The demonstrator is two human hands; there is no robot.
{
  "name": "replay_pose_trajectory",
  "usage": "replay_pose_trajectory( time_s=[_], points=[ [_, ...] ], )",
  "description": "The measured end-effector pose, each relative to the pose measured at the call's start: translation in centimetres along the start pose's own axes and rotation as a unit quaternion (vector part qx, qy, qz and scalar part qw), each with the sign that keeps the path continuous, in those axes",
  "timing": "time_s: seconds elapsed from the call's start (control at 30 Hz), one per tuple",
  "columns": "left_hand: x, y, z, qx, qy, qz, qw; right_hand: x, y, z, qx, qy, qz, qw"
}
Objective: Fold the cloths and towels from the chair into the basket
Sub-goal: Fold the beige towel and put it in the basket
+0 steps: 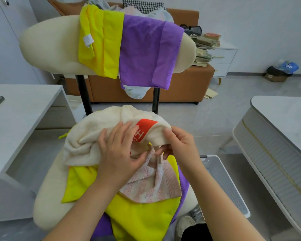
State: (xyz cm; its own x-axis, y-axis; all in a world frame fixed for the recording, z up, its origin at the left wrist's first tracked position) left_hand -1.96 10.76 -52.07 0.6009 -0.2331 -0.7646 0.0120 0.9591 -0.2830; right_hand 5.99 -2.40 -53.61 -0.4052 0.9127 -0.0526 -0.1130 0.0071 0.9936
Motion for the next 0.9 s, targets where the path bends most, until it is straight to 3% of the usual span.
replay_pose_trajectory(
  time_s=[0.23, 0.4, 0.57, 0.73, 0.9],
  points=[
    [0.8, 0.0, 0.1, -0.039, -0.022, -0.002, 0.999, 3.3, -0.1, -1.0, 0.071, 0.115, 0.133, 0.982],
    [0.7, 0.5, 0.5, -0.105, -0.054, -0.046, 0.992, 4.0, -0.1, -0.8, 0.086, 0.126, 0.175, 0.973],
    [-0.4, 0.6, 1.0, -0.12, -0.103, -0.065, 0.985, 2.7, -0.3, 0.1, 0.079, 0.082, 0.169, 0.979],
    [-2.5, -0.2, 1.4, -0.074, -0.183, -0.019, 0.98, -0.4, -0.5, 0.8, 0.076, -0.022, 0.077, 0.994],
    [-4.4, 0.3, 1.6, -0.032, -0.218, 0.014, 0.975, -0.9, 0.0, 0.6, 0.058, -0.044, 0.033, 0.997]
  ],
)
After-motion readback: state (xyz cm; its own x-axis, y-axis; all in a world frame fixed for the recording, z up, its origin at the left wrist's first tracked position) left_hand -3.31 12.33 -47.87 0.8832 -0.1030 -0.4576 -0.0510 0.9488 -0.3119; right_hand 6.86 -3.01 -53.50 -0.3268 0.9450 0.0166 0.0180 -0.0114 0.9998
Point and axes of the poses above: each hand's wrist, its own z-axis towards the middle knuckle, its own x-axis out of the palm, y = z × x, the point moved 10 cm from there along z, towards the middle knuckle, and after that the axes turned 4 degrees about -z, right-handed, at the moved point
